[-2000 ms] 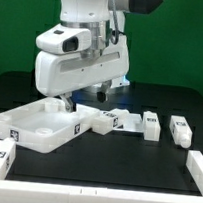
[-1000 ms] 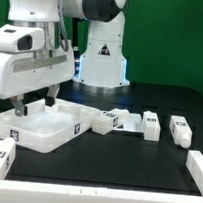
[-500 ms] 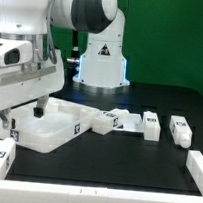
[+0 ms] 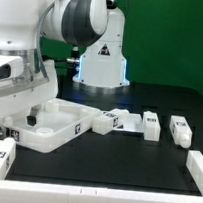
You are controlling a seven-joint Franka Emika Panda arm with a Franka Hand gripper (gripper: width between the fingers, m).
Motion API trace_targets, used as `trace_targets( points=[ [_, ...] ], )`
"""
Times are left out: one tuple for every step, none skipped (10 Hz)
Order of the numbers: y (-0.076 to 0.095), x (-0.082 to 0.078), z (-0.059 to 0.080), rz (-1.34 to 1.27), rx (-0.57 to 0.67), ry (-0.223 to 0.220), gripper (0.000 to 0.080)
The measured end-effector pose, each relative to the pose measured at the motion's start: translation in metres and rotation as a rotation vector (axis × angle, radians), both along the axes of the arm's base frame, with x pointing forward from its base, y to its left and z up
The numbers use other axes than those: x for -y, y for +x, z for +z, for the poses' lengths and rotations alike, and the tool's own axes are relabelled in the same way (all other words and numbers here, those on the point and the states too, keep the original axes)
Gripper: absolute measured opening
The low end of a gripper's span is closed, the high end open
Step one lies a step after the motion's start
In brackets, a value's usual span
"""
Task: Assemble desk
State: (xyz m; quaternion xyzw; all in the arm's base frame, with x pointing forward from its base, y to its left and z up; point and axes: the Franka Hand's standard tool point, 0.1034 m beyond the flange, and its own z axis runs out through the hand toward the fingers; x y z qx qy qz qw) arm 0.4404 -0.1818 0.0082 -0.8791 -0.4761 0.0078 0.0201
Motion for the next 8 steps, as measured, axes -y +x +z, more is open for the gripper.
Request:
trace_targets(
  points=[
    [0.000, 0.000, 0.000, 0.000, 0.000, 0.000, 0.0467],
    [0.000, 0.000, 0.000, 0.000, 0.000, 0.000, 0.0285],
    [0.000, 0.000, 0.000, 0.000, 0.000, 0.000, 0.0151],
    [0.000, 0.000, 0.000, 0.000, 0.000, 0.000, 0.0151],
    [-0.001, 0.002, 0.000, 0.000, -0.001, -0.001, 0.0053],
    [-0.009, 0.017, 0.000, 0.053, -0.011, 0.003, 0.0053],
    [-0.015, 0.027, 0.002, 0.055, -0.029, 0.006, 0.0053],
    [-0.018, 0.035, 0.008, 0.054, -0.053, 0.012, 0.0053]
  ],
)
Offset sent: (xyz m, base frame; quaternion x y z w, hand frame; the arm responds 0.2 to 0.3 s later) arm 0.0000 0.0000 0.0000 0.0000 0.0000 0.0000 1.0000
